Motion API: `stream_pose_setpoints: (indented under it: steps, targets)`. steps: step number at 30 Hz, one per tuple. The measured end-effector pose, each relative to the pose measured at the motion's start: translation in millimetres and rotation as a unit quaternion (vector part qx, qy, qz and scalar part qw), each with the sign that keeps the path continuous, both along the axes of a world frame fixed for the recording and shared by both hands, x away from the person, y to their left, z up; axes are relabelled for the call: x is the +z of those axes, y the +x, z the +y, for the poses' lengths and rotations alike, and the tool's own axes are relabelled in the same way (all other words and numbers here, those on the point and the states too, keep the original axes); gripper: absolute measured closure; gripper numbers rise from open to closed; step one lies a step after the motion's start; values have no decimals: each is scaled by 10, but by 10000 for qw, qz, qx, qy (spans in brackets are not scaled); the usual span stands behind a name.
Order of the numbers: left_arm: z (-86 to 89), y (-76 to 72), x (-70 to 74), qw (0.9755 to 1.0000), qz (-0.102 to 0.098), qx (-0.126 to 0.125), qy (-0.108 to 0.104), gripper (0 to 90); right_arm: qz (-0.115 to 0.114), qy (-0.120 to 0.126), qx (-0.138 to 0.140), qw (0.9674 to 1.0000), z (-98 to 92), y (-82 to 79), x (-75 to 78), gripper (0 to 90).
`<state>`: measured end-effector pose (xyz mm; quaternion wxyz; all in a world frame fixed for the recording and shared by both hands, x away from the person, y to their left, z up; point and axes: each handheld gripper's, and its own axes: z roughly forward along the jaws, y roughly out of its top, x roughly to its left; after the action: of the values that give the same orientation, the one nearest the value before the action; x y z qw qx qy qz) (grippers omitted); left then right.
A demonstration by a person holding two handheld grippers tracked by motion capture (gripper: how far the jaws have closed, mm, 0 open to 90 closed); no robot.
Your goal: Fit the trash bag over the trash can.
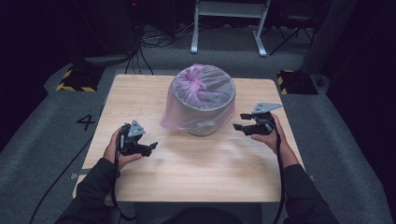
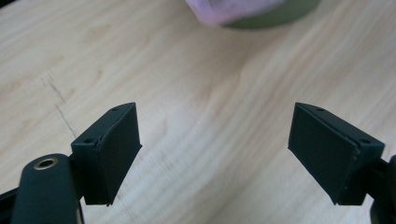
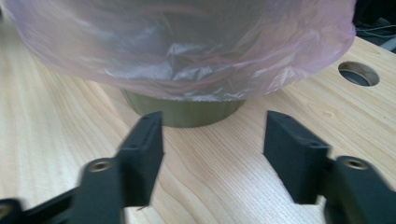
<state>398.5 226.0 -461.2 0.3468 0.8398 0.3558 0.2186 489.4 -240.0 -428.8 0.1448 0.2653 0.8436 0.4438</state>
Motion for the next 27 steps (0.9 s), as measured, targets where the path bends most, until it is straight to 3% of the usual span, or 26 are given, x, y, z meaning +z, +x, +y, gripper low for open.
stream_pose_setpoints:
  steps: [3, 6, 8, 12, 15, 20, 27]
  targets:
    - [-1, -47, -82, 9999, 152, -63, -54, 172, -7, 220, 18, 9998, -33, -38, 43, 243]
    - [-28, -100, -188, 9997, 201, -111, 49, 184, -121, 271, -1, 9996, -18, -85, 100, 208]
    - [-44, -124, -236, 9996, 235, -126, 104, 188, -247, 123, -51, 9996, 13, -122, 142, 204]
    - [-49, -174, -287, 9995, 248, -159, 64, 170, -372, 60, -61, 9993, 71, -173, 222, 204]
    - [-24, -195, -337, 9993, 320, -204, -27, 169, -456, 148, -49, 9988, 97, -204, 268, 193]
    - [21, -231, -374, 9991, 376, -180, -76, 166, -516, 83, 12, 9986, 151, -255, 323, 176]
    - [178, -264, -421, 9984, 483, 21, -284, 169, -747, 207, -71, 9970, 147, -315, 462, 185]
